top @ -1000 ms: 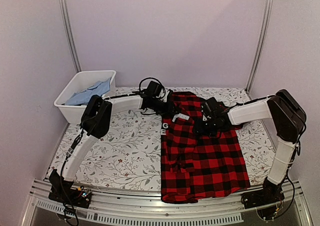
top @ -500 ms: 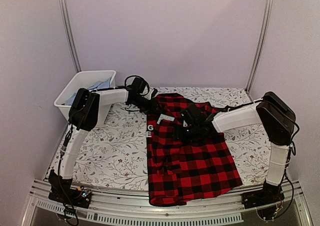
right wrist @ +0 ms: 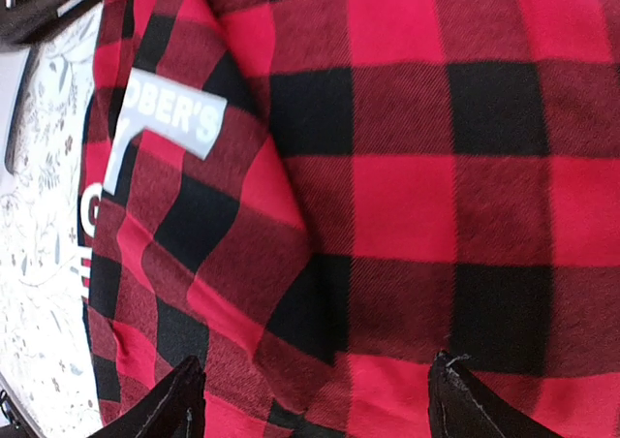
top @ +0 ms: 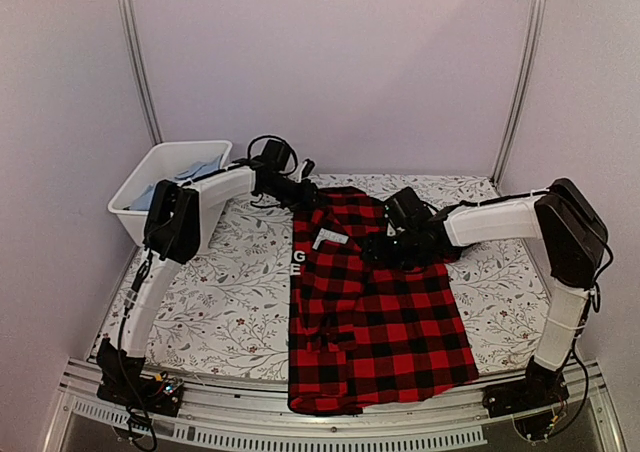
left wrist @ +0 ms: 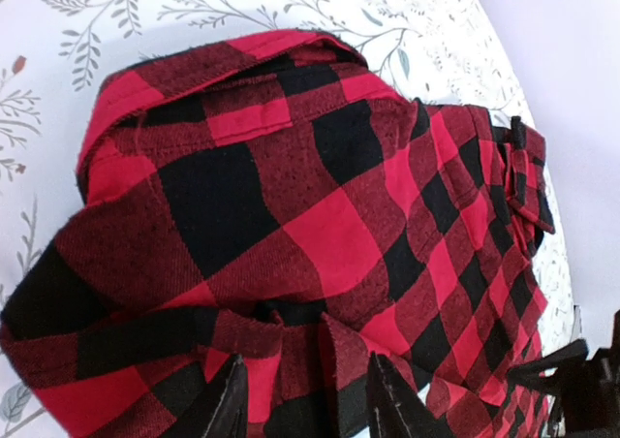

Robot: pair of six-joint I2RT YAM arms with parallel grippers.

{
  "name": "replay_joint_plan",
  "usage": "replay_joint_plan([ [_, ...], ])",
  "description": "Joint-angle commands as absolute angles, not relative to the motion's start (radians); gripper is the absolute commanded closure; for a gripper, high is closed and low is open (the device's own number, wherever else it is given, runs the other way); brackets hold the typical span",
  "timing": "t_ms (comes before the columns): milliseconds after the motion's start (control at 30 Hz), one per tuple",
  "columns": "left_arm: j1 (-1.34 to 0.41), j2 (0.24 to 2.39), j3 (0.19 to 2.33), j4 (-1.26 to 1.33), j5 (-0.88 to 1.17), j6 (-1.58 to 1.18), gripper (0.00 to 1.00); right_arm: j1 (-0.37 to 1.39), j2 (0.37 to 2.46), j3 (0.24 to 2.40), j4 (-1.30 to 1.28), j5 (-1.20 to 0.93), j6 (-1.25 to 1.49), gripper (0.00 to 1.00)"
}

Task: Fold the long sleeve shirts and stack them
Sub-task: Move the 1/3-folded shirt to the center of the board, then move the right arm to the center of the board with the 1/3-folded shirt.

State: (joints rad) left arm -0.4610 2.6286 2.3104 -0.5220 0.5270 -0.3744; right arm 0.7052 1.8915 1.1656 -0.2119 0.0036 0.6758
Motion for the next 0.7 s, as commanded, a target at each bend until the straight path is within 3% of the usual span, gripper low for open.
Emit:
replay_joint_plan([
  [0, -0.495, 2.503, 2.227, -0.483, 0.497, -0.384, 0.57, 0.6, 1.86, 1.198, -0.242, 0.011, 0.597, 0.24],
  [333, -0.541, 2.314, 2.005, -0.425, 0.416, -0.413, 0.57, 0.461, 2.036, 1.276, -0.255, -0.061, 0.542, 0.4],
  [667, -0.565, 2.328, 1.955, -0.434, 0.39, -0.409, 0.57, 0.354, 2.178, 1.431, -0.318, -0.069, 0.47, 0.39],
])
